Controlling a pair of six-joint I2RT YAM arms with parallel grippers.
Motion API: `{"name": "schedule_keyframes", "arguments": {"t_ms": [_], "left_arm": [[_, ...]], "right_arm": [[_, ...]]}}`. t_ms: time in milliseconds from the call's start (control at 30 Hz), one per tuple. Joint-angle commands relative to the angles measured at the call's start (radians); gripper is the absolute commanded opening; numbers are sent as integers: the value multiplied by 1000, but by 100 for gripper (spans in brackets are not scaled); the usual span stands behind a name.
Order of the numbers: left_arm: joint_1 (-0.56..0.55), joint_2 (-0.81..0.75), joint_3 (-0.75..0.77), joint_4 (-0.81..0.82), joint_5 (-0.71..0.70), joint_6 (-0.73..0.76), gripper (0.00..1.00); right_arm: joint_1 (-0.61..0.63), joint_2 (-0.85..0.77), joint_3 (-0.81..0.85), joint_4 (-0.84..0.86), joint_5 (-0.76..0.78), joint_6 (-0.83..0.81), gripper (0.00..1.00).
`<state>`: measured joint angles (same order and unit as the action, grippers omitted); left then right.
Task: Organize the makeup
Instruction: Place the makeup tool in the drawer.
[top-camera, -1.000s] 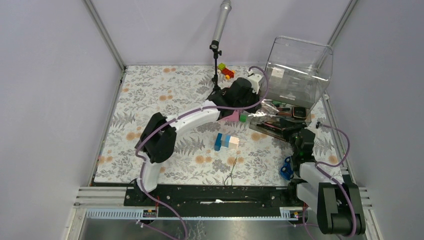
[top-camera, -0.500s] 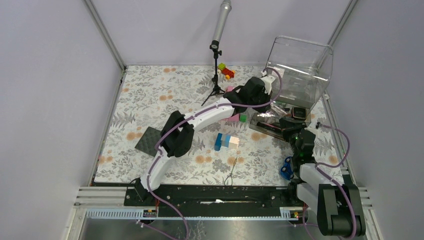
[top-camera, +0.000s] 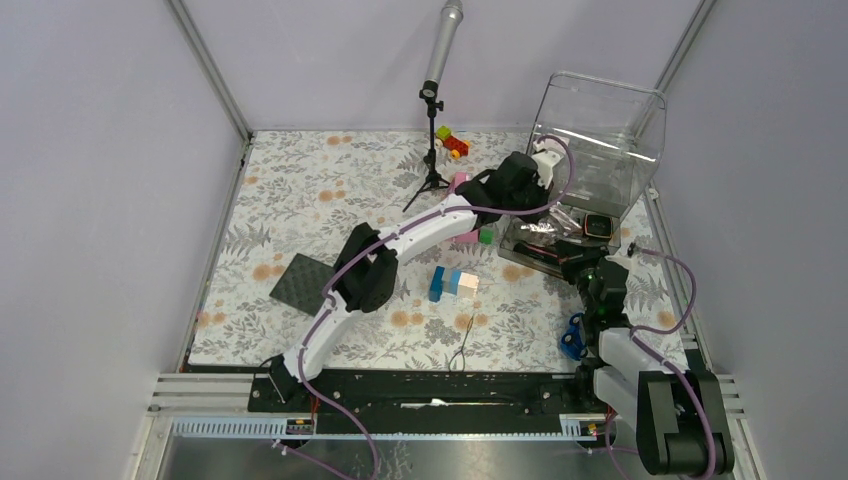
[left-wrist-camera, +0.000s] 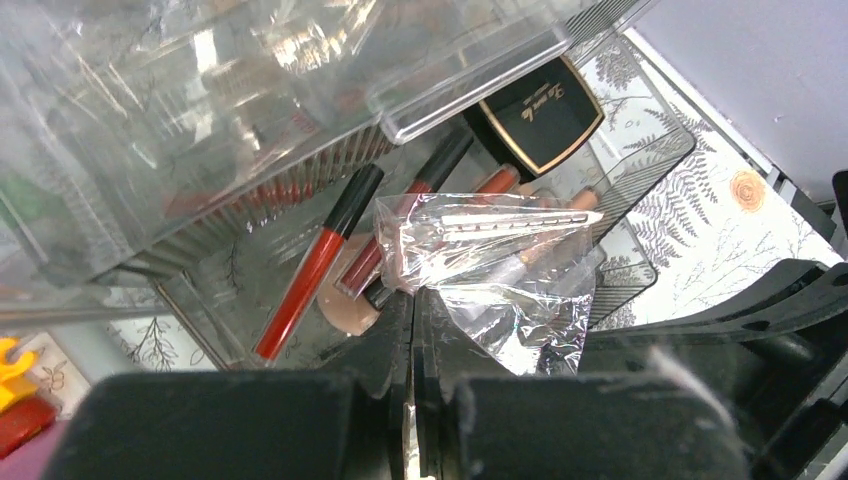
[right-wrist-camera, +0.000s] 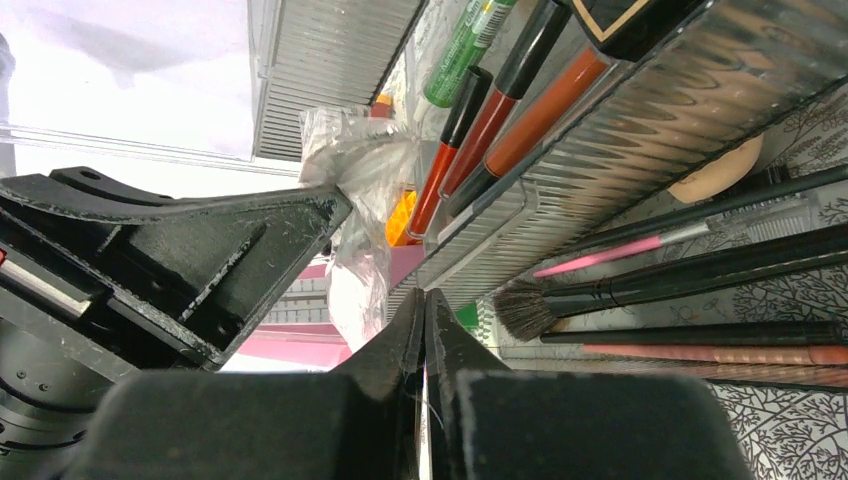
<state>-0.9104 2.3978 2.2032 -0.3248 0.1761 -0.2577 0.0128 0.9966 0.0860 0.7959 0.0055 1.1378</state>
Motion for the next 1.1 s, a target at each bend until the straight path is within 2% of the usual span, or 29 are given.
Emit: {"name": "schedule_keyframes", "arguments": {"t_ms": [0, 100, 133, 233, 367, 567, 733, 967, 1067], "left_arm": [[-17, 23, 77, 37, 30, 55, 0], [-19, 34, 79, 36, 25, 66, 9], [-19, 36, 79, 40, 20, 67, 16], [-20, 37, 76, 45, 14, 69, 47], [-19, 12, 62, 46, 7, 77, 65], [-19, -84, 8, 40, -38, 119, 79], [-19, -215, -60, 49, -64, 138, 85], [-20, -430, -175, 79, -96, 136, 87], [-18, -542, -282, 80, -143, 131, 88]], "right_arm": [[9, -34, -3, 14, 0, -14, 0], [9, -44, -3, 4, 2, -15, 0], [9, -44, -4, 3, 2, -15, 0], [9, -52, -5, -2, -2, -13, 0], [9, -94, -1, -61, 10, -34, 0], [9, -191, 39, -216, 77, -98, 19], [9, -219, 91, -299, 88, -165, 26], [9, -236, 199, -453, 120, -284, 35], [9, -214, 316, -589, 160, -384, 44]]}}
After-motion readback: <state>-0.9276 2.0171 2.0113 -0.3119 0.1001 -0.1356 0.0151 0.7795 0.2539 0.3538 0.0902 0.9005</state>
